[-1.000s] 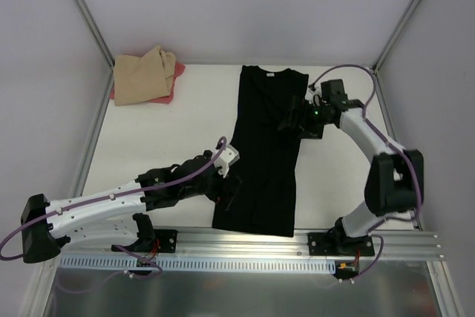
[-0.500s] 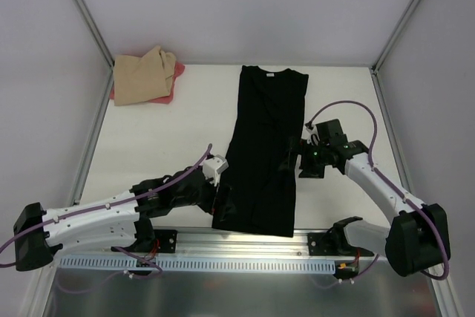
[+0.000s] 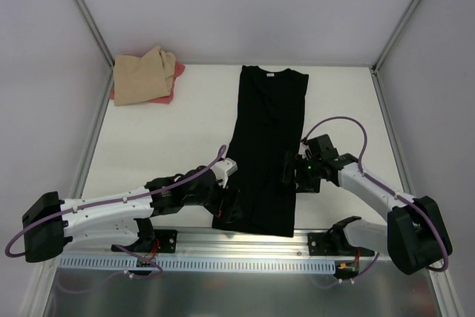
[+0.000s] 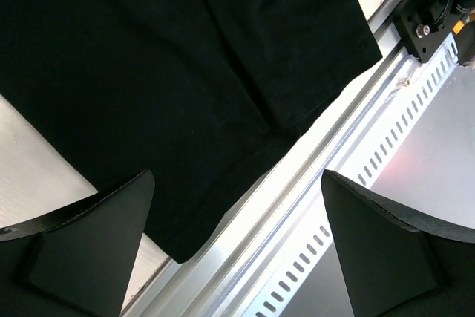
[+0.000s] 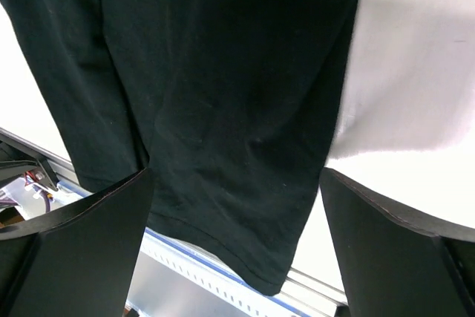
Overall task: Fold and stack the t-shirts
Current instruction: Rotate the tshirt 90 degrees
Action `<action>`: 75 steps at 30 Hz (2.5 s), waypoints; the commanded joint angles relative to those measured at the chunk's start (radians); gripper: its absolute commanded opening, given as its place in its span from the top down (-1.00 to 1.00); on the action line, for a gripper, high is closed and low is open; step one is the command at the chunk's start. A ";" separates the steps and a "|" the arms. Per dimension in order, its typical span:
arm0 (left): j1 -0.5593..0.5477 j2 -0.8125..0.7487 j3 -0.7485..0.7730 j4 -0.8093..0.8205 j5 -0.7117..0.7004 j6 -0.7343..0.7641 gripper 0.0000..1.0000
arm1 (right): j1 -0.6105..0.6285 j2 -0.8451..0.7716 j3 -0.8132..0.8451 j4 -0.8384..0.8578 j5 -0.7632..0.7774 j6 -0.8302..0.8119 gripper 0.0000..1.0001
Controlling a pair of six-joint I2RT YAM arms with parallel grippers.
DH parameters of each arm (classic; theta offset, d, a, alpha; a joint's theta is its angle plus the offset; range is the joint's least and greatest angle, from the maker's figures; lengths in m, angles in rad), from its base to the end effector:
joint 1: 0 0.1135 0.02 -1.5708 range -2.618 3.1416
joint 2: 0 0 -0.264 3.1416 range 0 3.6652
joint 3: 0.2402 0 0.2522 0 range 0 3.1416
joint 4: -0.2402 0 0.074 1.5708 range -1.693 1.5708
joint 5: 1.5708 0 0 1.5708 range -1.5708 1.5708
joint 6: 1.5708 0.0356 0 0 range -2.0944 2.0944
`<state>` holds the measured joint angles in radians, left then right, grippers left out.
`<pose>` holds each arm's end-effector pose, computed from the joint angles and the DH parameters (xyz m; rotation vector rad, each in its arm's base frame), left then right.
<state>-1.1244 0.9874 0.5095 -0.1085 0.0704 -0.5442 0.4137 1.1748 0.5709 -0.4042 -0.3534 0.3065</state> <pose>0.0888 -0.1913 0.2138 0.7131 2.2340 -0.9869 0.1884 0.0962 0.1765 -0.2784 2.6378 0.7124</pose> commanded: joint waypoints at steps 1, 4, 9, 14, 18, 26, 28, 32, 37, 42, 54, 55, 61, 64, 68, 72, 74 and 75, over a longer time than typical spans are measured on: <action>0.003 -0.007 0.014 0.036 0.019 -0.017 -0.97 | 0.037 0.022 -0.003 0.074 0.019 0.043 -0.99; 0.003 -0.007 0.011 0.036 0.017 -0.019 -0.97 | 0.074 0.020 0.023 0.061 0.037 0.057 -0.99; 0.005 -0.007 -0.005 0.047 0.022 -0.025 -0.97 | 0.117 -0.029 0.072 -0.004 0.082 0.069 -0.99; 0.003 -0.007 -0.012 0.058 0.022 -0.026 -0.97 | 0.137 -0.078 0.112 -0.061 0.100 0.082 -0.99; 0.003 -0.006 -0.014 0.058 0.022 -0.025 -0.97 | 0.158 -0.115 0.152 -0.128 0.129 0.083 -0.99; 0.003 -0.006 -0.020 0.061 0.022 -0.028 -0.97 | 0.166 -0.122 0.162 -0.134 0.139 0.091 -0.99; 0.003 -0.009 -0.025 0.064 0.017 -0.028 -0.98 | 0.166 -0.097 0.155 -0.114 0.139 0.086 -0.99; 0.003 -0.001 -0.023 0.064 0.020 -0.028 -0.97 | 0.175 -0.023 0.107 -0.030 0.107 0.100 -0.99; 0.003 -0.009 -0.032 0.059 0.012 -0.025 -0.97 | 0.194 0.040 0.075 0.039 0.103 0.117 -0.99; 0.003 -0.004 -0.034 0.059 0.009 -0.025 -0.97 | 0.198 0.089 0.058 0.067 0.106 0.112 -0.99; 0.003 -0.016 -0.040 0.049 0.002 -0.023 -0.97 | 0.200 0.112 0.017 0.012 0.217 0.086 -0.99; 0.003 -0.016 -0.040 0.047 0.002 -0.025 -0.97 | 0.198 0.111 0.017 0.002 0.226 0.083 -0.99; 0.003 -0.020 -0.046 0.044 -0.001 -0.028 -0.97 | 0.198 0.102 0.040 -0.054 0.290 0.056 -0.99; 0.003 -0.024 -0.054 0.044 -0.004 -0.031 -0.97 | 0.198 0.097 0.058 -0.099 0.342 0.043 -0.99; 0.003 -0.035 -0.063 0.047 -0.006 -0.034 -0.97 | 0.198 0.076 0.067 -0.127 0.398 0.040 -0.99; 0.003 -0.039 -0.069 0.043 -0.011 -0.036 -0.97 | 0.198 0.053 0.075 -0.146 0.429 0.043 -0.99; 0.003 -0.044 -0.071 0.043 -0.011 -0.037 -0.97 | 0.198 0.025 0.079 -0.148 0.415 0.043 -0.99; 0.003 -0.044 -0.072 0.043 -0.011 -0.039 -0.97 | 0.198 0.011 0.080 -0.153 0.403 0.045 -0.98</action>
<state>-1.1244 0.9630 0.4458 -0.0868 0.0738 -0.5674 0.6113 1.2388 0.6292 -0.5030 0.0040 0.3653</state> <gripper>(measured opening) 0.987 0.993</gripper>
